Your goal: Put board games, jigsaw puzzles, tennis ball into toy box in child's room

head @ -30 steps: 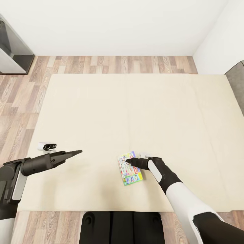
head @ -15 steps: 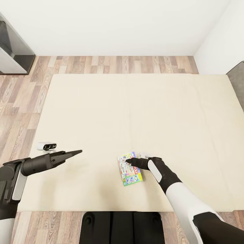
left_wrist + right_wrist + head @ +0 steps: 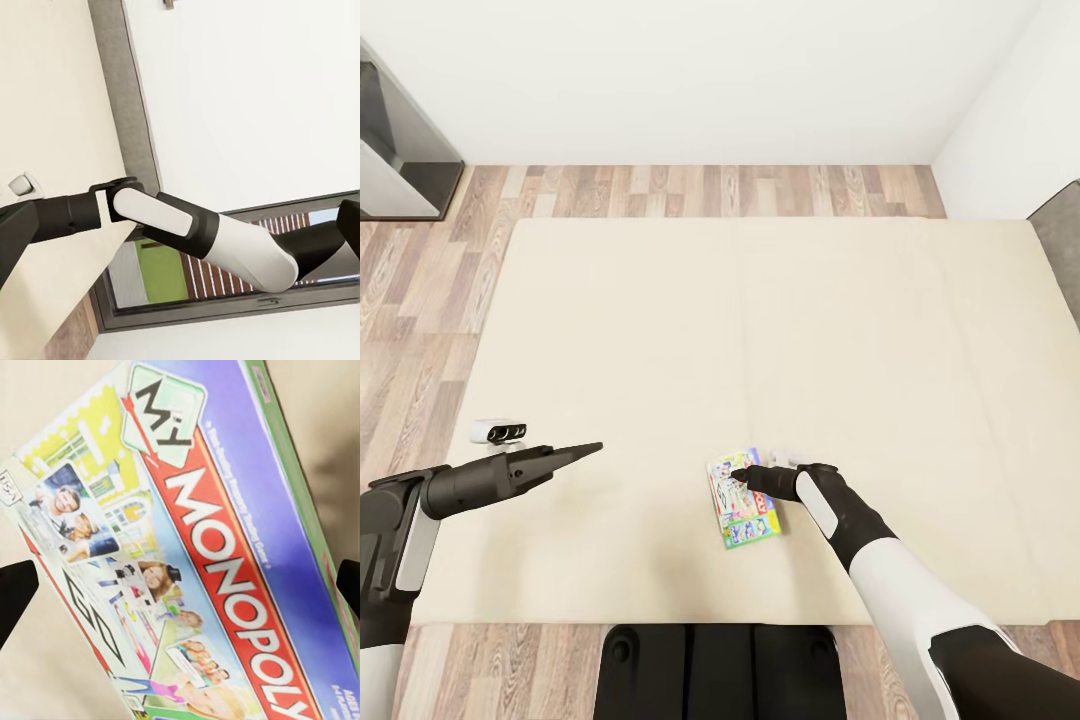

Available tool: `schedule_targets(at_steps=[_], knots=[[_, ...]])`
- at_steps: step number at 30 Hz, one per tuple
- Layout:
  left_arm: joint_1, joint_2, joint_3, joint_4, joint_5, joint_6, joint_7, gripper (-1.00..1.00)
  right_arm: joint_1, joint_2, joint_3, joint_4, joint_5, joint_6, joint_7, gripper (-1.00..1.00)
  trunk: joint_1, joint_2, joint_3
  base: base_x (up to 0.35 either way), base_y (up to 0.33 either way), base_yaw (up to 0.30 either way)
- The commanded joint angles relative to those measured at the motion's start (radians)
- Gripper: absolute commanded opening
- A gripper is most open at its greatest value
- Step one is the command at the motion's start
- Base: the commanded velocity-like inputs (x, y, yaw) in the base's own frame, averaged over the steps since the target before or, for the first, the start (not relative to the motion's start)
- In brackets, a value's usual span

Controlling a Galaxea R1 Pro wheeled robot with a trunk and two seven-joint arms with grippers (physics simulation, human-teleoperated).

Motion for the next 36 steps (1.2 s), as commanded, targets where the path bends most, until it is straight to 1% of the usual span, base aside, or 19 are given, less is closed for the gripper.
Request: schedule_targets(at_steps=[1, 10, 15, 24, 36], knots=[[0.0, 0.0, 0.0, 0.0, 0.0, 0.01, -0.004, 1.0, 0.0, 0.0, 0.001, -0.001, 0.002, 0.004, 0.002, 1.0, 0.001, -0.001, -0.001, 0.0, 0.006, 0.0], [0.0, 0.0, 0.0, 0.0, -0.001, 0.011, -0.004, 1.0, 0.0, 0.0, 0.001, -0.001, 0.003, 0.003, 0.0, 1.0, 0.001, -0.001, -0.001, 0.0, 0.107, 0.0], [0.0, 0.0, 0.001, 0.0, -0.001, 0.011, -0.004, 1.0, 0.0, 0.0, 0.001, -0.001, 0.003, 0.002, -0.001, 1.0, 0.001, -0.001, -0.001, 0.0, 0.015, 0.004], [0.0, 0.0, 0.001, 0.0, -0.001, 0.011, -0.004, 1.0, 0.0, 0.0, 0.001, -0.001, 0.003, 0.001, -0.002, 1.0, 0.001, -0.001, -0.001, 0.0, 0.001, 0.09], [0.0, 0.0, 0.001, 0.0, -0.001, 0.011, -0.004, 1.0, 0.0, 0.0, 0.001, -0.001, 0.003, 0.001, -0.003, 1.0, 0.001, -0.001, -0.001, 0.0, 0.02, 0.005]])
